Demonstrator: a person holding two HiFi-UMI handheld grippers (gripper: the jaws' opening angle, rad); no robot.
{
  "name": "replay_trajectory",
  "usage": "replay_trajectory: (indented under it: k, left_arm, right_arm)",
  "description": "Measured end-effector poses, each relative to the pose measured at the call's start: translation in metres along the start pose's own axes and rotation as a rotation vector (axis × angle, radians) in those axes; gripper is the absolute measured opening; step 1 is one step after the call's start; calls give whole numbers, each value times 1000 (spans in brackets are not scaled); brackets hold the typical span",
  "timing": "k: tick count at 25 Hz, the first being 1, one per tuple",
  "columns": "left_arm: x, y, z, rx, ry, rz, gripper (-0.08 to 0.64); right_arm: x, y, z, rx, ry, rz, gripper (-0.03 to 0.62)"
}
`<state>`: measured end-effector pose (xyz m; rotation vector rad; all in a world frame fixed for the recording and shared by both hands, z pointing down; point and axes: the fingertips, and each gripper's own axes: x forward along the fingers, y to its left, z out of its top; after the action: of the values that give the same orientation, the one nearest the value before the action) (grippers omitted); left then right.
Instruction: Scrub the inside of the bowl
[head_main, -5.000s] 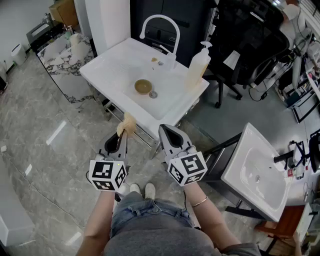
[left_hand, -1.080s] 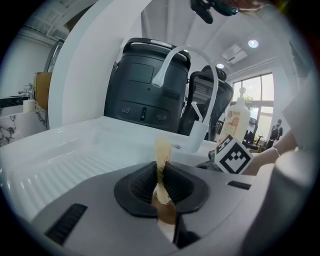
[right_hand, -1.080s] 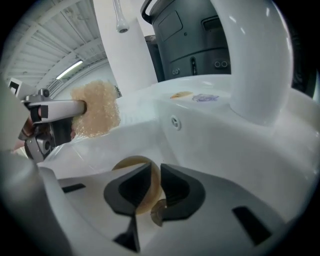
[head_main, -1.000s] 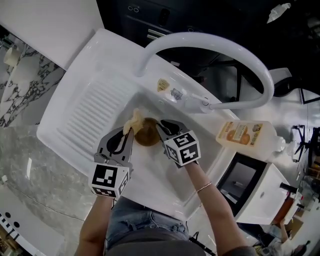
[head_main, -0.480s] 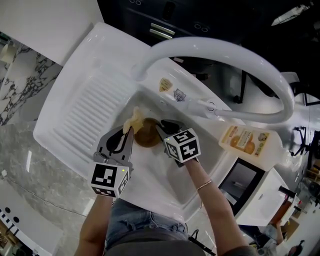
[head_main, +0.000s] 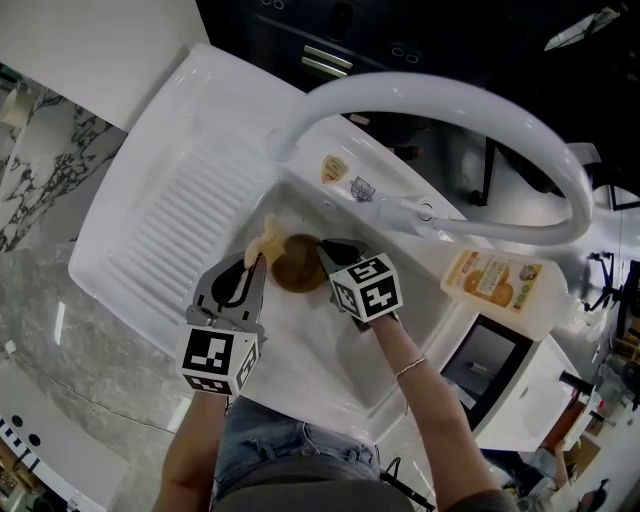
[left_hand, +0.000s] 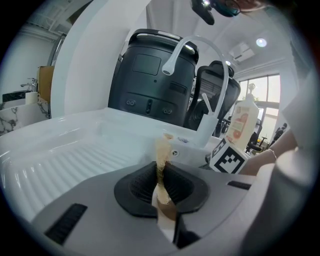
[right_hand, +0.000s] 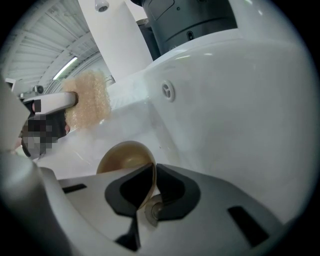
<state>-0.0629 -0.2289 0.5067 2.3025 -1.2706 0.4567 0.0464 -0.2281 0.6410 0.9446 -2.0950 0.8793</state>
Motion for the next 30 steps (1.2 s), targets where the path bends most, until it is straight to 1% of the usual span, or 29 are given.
replay_trajectory:
  k: [10,15,22,30]
  left_arm:
    - [-19,5,11,-15,-42,18,37]
    - [-32,3,17,-6,-64,25,37]
    - [-56,-5,28,17,-97,20,37]
    - [-85,-18,36,13,-144,1,37]
  right_arm:
    - [-13,10,10,16,-12,0,25]
    - [-29,13,19,37,-46,-7,23]
    - [-66,27,36,66,-119,-53,23]
    - [-112,46,52,49,-204,-119,23]
